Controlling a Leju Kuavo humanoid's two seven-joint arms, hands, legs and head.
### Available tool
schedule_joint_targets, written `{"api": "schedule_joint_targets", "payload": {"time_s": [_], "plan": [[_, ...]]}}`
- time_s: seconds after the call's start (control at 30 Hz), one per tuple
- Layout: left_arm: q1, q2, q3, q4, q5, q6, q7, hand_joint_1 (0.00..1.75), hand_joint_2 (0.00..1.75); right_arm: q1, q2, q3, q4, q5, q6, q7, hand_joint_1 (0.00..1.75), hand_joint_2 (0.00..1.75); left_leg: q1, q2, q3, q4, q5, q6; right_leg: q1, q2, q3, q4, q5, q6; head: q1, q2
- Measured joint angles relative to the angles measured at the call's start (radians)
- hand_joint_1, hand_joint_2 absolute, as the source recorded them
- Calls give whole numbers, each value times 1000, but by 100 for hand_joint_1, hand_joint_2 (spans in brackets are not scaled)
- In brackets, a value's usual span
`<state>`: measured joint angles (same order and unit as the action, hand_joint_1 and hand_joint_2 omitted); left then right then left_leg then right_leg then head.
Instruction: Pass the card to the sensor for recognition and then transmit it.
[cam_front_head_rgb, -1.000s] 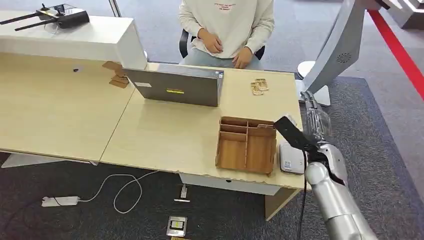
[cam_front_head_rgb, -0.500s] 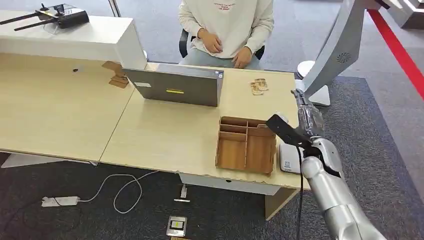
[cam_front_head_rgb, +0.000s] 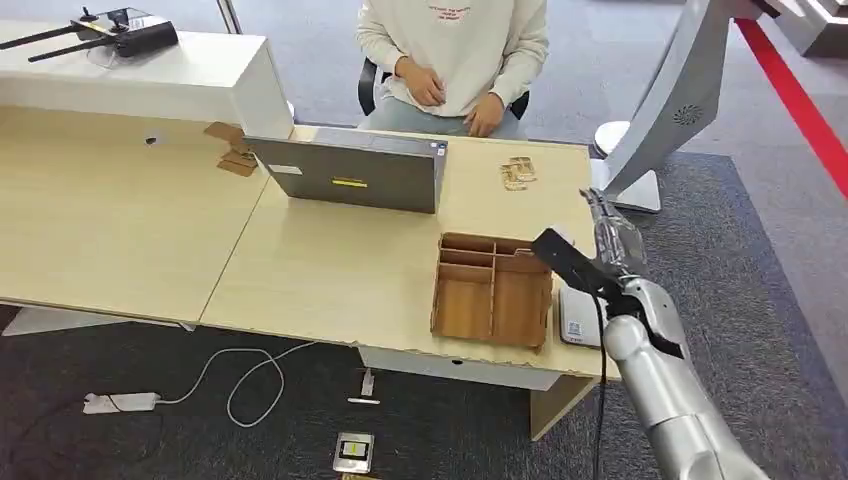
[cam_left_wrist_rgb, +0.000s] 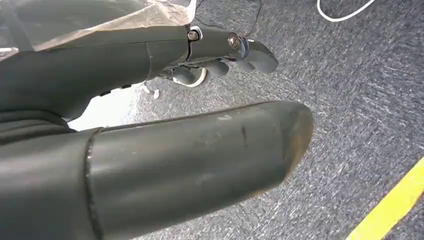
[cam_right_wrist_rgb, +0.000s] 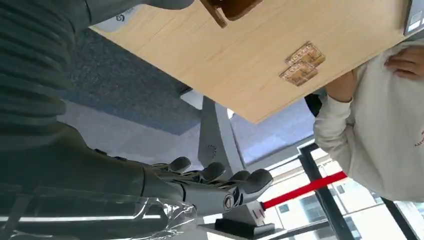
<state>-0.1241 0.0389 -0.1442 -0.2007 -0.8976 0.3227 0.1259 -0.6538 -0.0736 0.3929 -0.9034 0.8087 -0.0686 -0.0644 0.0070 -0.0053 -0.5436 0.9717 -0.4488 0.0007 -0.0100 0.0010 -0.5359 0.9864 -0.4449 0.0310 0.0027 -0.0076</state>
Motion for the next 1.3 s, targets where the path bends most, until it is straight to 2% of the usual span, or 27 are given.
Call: {"api": "schedule_joint_targets", "payload": {"time_s": [0.17, 0.37, 0.93, 1.13, 1.3], "plan": [[0, 0, 0, 0, -5, 3, 3, 0, 0, 28, -11, 0, -63, 7, 36, 29, 0, 175, 0, 0, 0, 0, 0, 0, 0, 0, 0, 0, 0, 0, 0, 0], [0, 0, 0, 0, -8, 5, 2, 0, 0, 44, -19, 0, -114, 14, 51, 34, 0, 175, 0, 0, 0, 0, 0, 0, 0, 0, 0, 0, 0, 0, 0, 0], [0, 0, -3, 0, -19, 8, 0, 0, 0, 51, -20, 0, -154, 26, 64, 35, 0, 175, 0, 0, 0, 0, 0, 0, 0, 0, 0, 0, 0, 0, 0, 0], [-6, 0, -7, 0, -26, 2, 5, 0, 0, 52, 0, 6, -151, 59, 98, 30, 0, 175, 0, 0, 0, 0, 0, 0, 0, 0, 0, 0, 0, 0, 0, 0], [-14, 0, -21, 0, -29, -1, 9, 0, 0, 51, 35, 40, -104, 77, 93, -4, 0, 175, 0, 0, 0, 0, 0, 0, 0, 0, 0, 0, 0, 0, 0, 0]]}}
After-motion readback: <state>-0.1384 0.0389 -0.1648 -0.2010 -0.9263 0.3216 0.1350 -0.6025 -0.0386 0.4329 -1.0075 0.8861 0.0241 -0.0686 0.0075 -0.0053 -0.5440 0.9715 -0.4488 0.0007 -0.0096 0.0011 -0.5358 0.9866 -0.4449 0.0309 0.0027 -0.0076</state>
